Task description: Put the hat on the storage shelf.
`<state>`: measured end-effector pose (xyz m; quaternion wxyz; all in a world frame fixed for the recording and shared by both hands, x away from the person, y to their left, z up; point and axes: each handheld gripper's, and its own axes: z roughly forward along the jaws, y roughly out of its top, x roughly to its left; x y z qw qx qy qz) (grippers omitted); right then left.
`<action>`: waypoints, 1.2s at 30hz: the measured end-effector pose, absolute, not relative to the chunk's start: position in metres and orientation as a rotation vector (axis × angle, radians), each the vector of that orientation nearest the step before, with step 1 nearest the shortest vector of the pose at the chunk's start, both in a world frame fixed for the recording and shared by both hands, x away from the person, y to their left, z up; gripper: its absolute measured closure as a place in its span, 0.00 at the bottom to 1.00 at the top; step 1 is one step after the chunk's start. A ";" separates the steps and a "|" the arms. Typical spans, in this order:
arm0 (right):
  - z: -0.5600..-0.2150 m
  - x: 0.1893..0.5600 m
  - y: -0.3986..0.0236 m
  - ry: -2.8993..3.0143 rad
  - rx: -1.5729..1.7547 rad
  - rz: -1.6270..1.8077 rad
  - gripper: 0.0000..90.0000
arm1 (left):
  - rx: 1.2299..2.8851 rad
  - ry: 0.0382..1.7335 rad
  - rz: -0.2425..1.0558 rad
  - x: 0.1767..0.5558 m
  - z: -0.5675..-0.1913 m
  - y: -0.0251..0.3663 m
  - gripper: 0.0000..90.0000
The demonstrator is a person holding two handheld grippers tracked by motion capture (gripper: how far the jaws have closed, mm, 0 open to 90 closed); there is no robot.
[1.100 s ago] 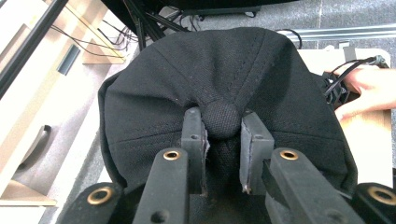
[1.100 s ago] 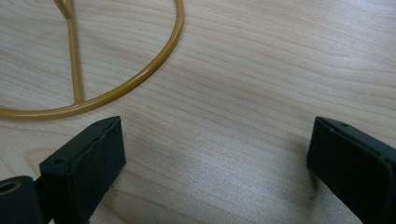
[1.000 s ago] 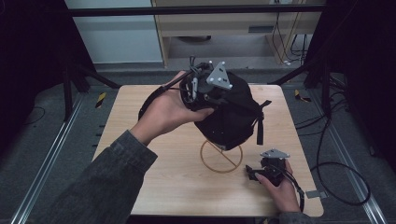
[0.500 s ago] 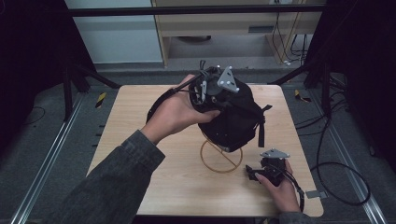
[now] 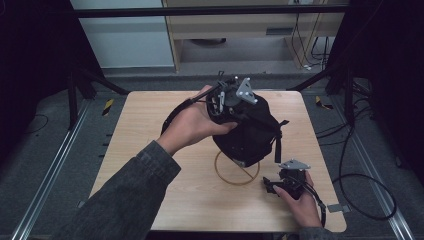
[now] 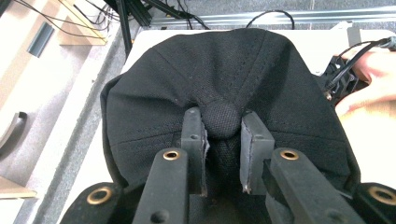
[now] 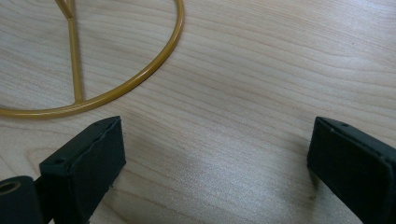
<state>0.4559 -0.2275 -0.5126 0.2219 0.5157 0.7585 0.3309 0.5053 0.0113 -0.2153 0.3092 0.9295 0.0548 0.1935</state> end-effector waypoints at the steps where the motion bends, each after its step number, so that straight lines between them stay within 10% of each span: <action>1: -0.513 0.456 -0.227 2.096 1.425 0.915 0.05 | 2.457 0.145 0.512 0.506 -0.216 0.011 0.83; 36: -0.513 0.456 -0.228 2.097 1.420 0.914 0.05 | 2.492 0.167 0.492 0.515 -0.238 0.004 0.79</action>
